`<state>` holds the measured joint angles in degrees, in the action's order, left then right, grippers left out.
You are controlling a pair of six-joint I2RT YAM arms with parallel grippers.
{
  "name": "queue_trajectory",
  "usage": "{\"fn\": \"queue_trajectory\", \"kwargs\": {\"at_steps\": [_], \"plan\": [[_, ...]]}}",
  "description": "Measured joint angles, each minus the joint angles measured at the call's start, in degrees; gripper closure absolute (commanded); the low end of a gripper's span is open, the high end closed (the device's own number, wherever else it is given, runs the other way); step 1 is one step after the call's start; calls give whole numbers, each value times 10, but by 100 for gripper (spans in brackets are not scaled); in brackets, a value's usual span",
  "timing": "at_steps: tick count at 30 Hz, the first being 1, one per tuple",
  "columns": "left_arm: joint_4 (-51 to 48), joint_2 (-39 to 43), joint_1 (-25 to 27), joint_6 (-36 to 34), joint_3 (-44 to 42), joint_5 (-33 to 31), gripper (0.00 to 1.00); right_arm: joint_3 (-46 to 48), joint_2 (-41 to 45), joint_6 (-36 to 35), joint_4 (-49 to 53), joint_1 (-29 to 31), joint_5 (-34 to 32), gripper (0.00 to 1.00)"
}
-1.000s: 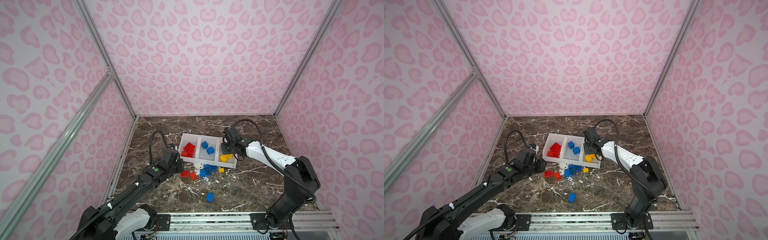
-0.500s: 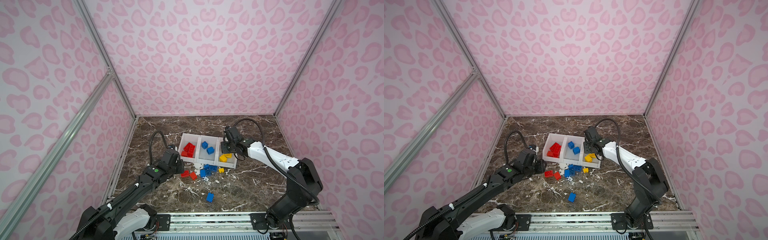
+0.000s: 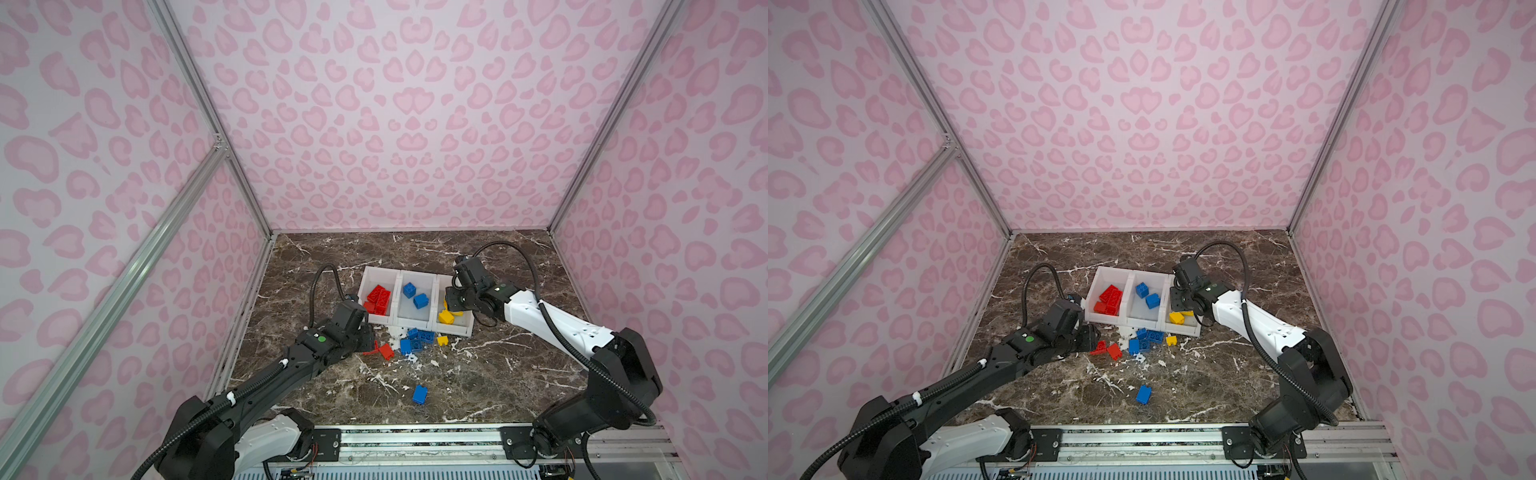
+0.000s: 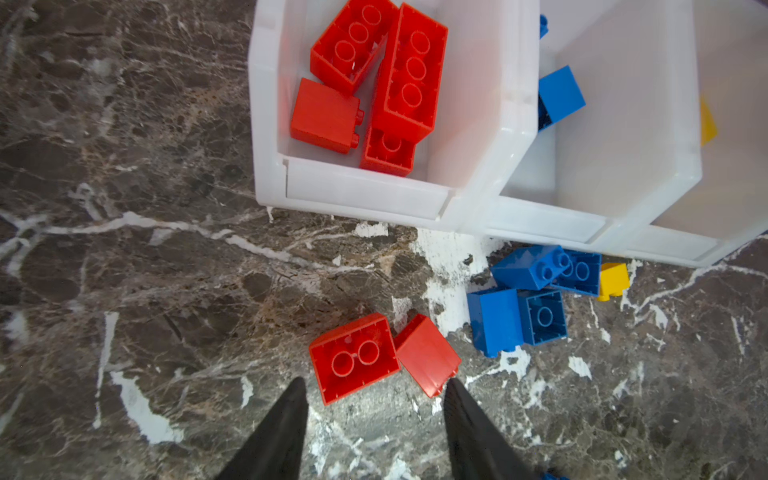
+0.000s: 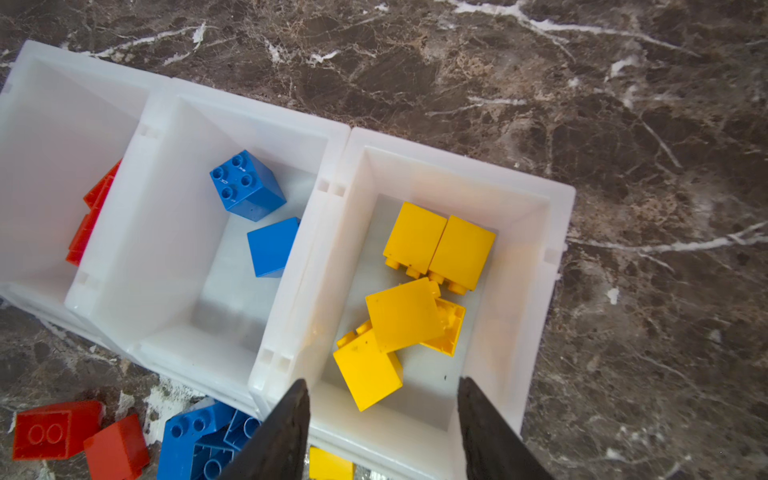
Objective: Sort the legos into containers by color
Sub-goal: 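Lower the left gripper onto a red brick in front of the bin and grasp it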
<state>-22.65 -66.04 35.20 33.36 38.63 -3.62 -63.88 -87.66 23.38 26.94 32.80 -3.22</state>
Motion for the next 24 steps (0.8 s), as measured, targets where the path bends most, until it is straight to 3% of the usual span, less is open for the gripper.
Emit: {"fn": "queue_trajectory", "kwargs": {"at_steps": [24], "plan": [[-13, -145, 21, 11, 35, -22, 32, 66, 70, 33, 0, 19, -2, 42]]}}
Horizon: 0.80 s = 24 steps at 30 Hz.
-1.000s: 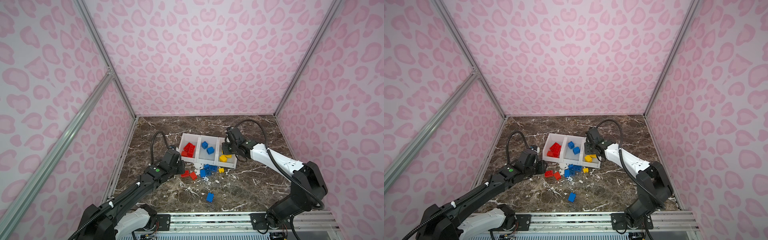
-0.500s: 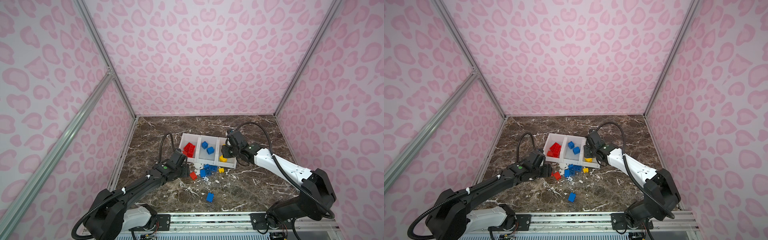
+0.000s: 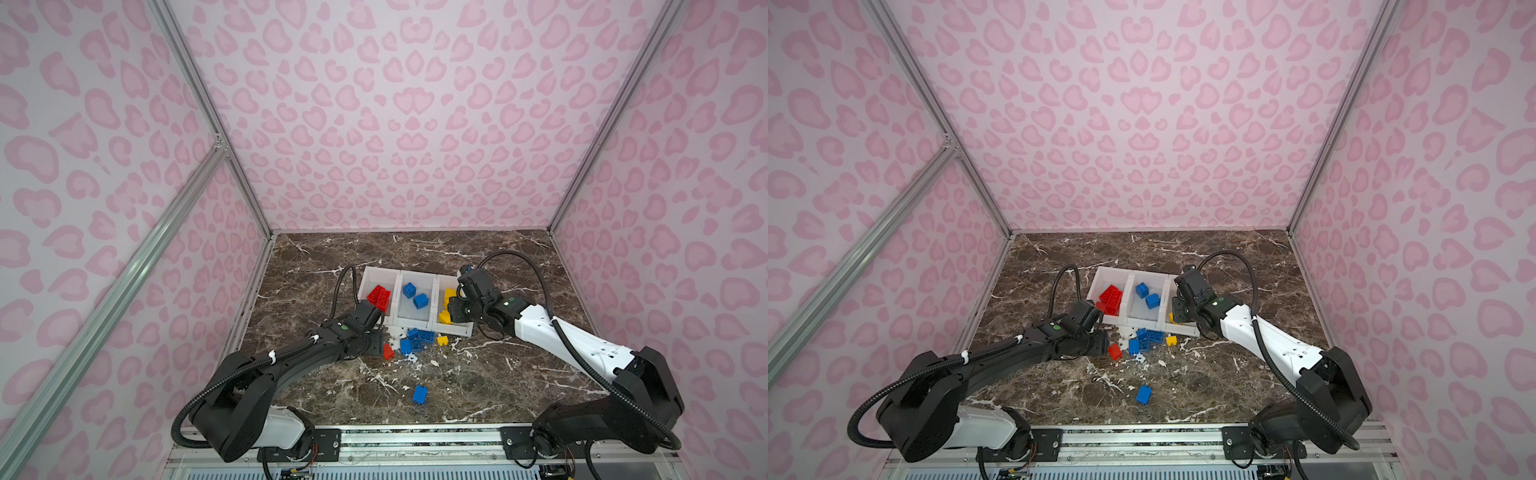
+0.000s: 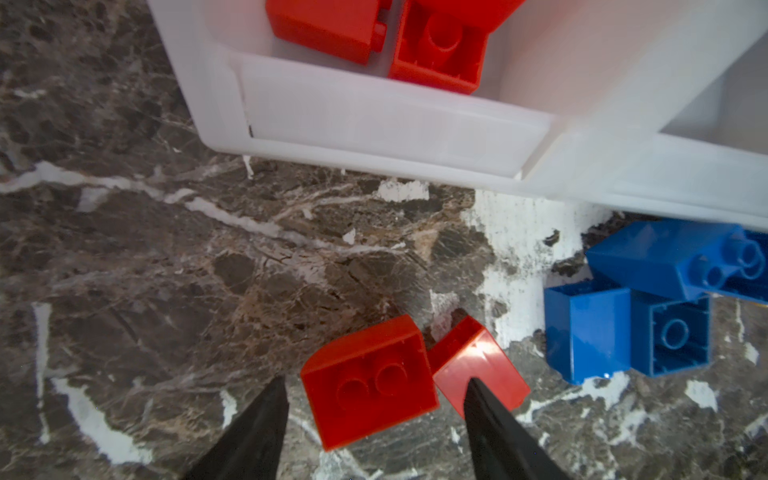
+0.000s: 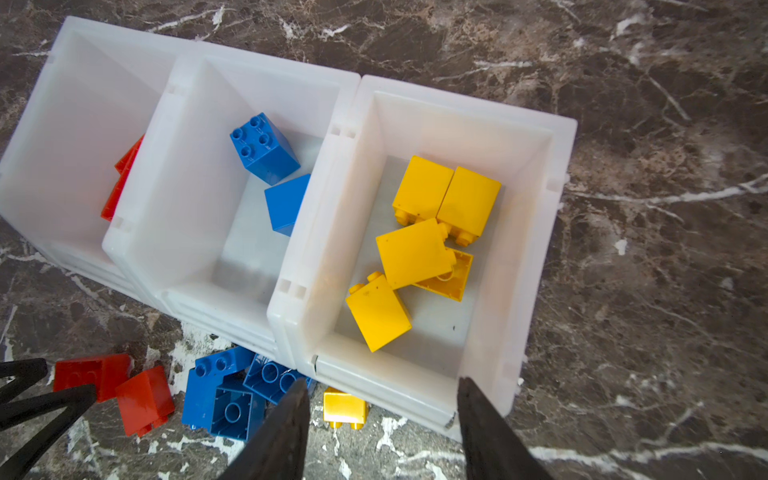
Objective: Sort the legos into containers by color
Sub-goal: 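Lower the left gripper onto a red brick in front of the bin and grasp it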
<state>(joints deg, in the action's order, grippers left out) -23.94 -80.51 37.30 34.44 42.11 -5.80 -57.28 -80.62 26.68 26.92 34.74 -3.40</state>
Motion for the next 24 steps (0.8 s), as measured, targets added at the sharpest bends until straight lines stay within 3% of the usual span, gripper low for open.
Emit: {"fn": "queue_trajectory", "kwargs": {"at_steps": [12, 24], "plan": [[11, -36, 4, 10, 3, -2, 36, 5, 2, 7, 0, 4, 0, 42], [28, -50, 4, 10, 8, -14, 48, 6, 2, 7, 0, 11, 0, 42]]}}
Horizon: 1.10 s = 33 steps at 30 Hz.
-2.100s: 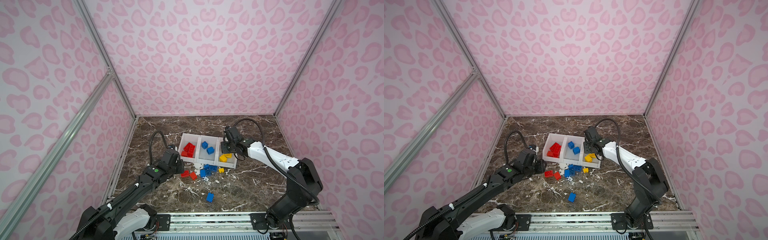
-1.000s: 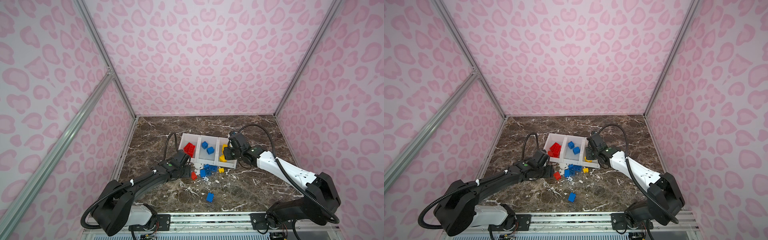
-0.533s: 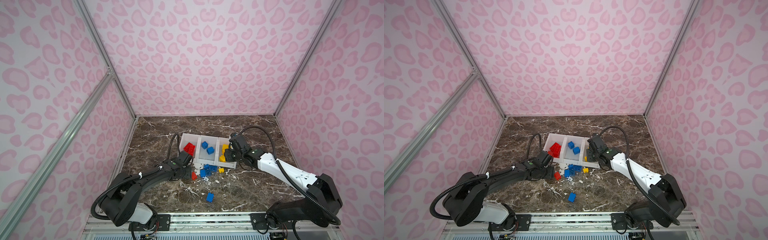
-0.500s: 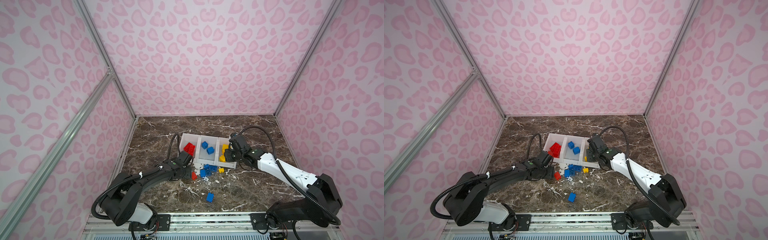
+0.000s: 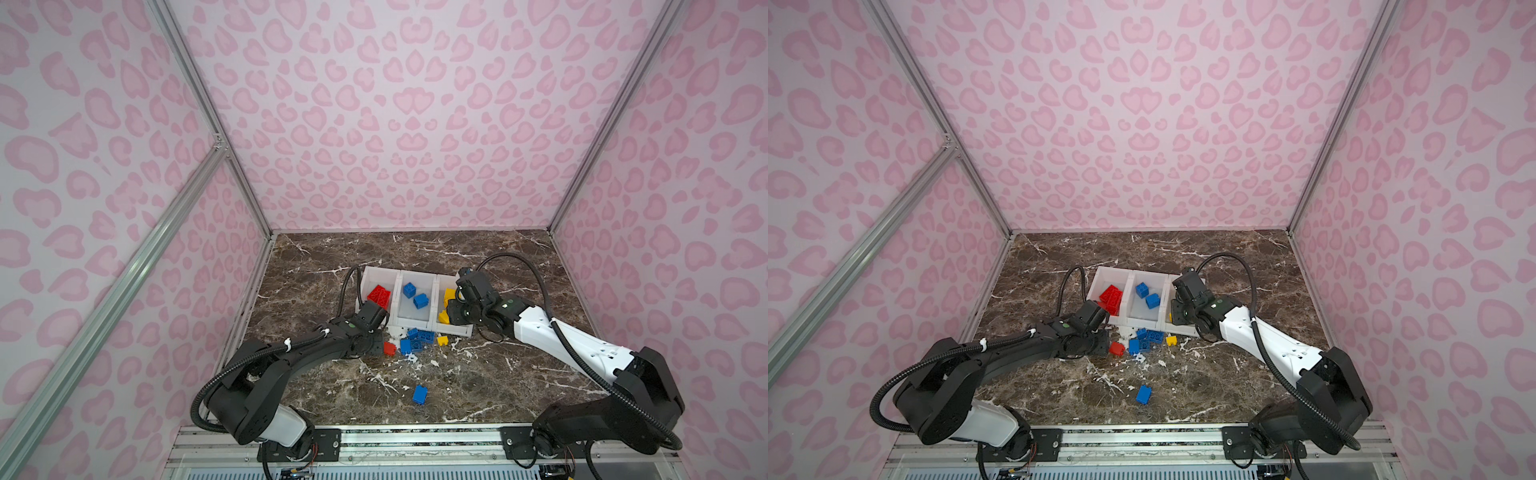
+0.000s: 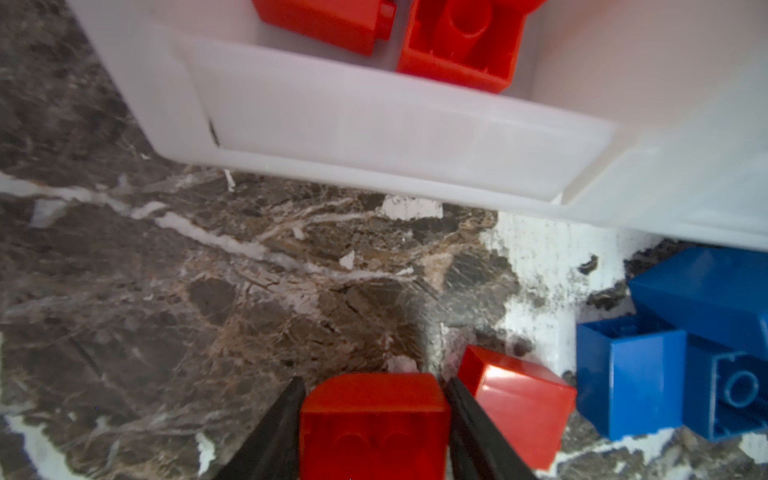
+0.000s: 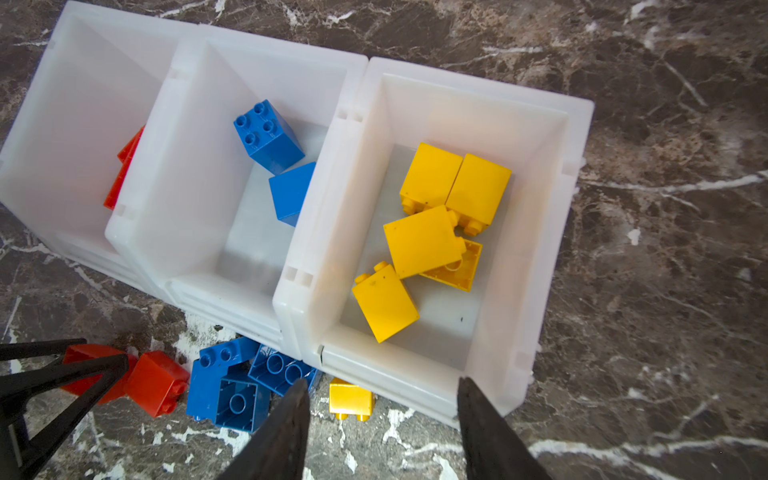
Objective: Sort the legos into containers by color
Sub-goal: 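Carry the red brick into the compartment nearest the left gripper and release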
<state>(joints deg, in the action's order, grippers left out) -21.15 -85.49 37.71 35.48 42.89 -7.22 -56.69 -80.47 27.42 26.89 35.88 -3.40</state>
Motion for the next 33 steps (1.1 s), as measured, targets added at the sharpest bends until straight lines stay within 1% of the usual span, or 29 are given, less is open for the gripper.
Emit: {"fn": "queue_trajectory", "kwargs": {"at_steps": [6, 15, 18, 24, 29, 33], "plan": [[1, 2, 0, 0, -1, -3, 54, 1, 0, 0, 0, 0, 0, 42], [-2, 32, 0, 0, -7, -10, 55, 4, 9, 4, 0, 1, -1, 43], [-17, 42, 0, -5, 7, -14, 55, 8, 14, 4, 1, 2, -2, 43], [-32, 34, -12, -45, 91, -28, 55, 12, 28, 9, 2, 5, -7, 43], [-36, -25, -48, -83, 185, -33, 55, 17, 40, 11, 2, 9, -11, 43], [-39, -71, -72, -106, 241, -32, 55, 24, 47, 15, 5, 13, -11, 43]]}}
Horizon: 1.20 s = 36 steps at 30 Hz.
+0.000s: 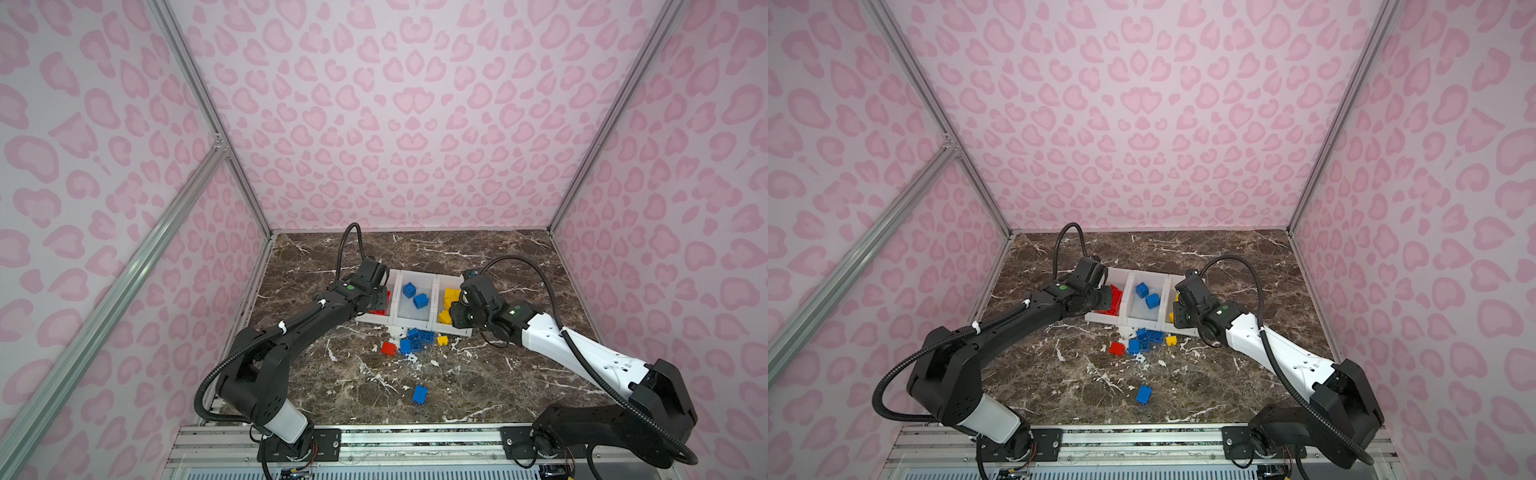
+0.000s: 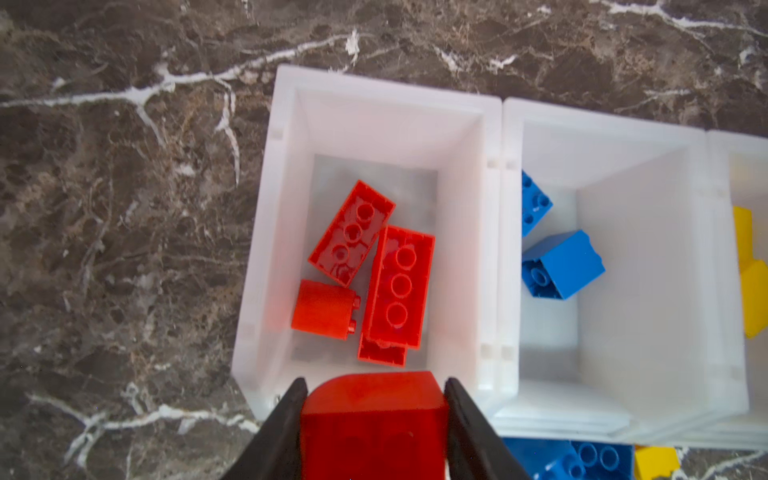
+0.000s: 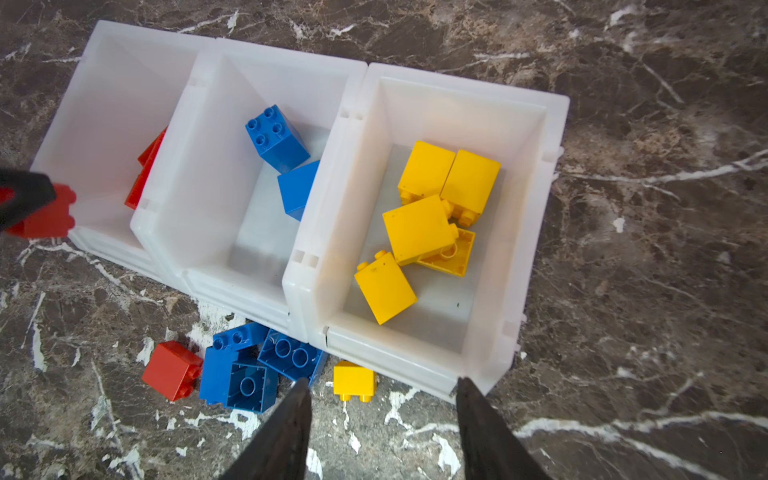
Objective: Sort the legos into containers by color
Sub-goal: 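Carry the red brick into the compartment nearest the left gripper and release, then reach the right gripper to the blue bricks in front of the bin and grasp one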
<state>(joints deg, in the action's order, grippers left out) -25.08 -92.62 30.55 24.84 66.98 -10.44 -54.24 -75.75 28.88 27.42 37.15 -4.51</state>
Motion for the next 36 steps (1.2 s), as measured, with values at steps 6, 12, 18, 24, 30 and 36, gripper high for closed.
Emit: {"fn": "queue_trajectory", "kwargs": {"at_steps": [6, 12, 18, 24, 30, 36], "plan": [[-2, -48, -31, -23, 36, 10, 55, 10, 12, 5, 6, 6, -2, 43], [-5, -72, -45, -30, 47, 15, 52, 16, 16, 10, 8, 9, -2, 43], [-3, -79, -50, -36, 53, 16, 38, 16, 16, 15, 10, 12, -4, 42], [-3, -75, -50, -36, 53, 17, 38, 16, 16, 15, 12, 14, -4, 43], [-3, -65, -50, -34, 51, 19, 38, 16, 13, 15, 12, 15, -4, 43], [-2, -52, -50, -33, 42, 26, 38, 16, 9, 15, 12, 16, -4, 43]]}}
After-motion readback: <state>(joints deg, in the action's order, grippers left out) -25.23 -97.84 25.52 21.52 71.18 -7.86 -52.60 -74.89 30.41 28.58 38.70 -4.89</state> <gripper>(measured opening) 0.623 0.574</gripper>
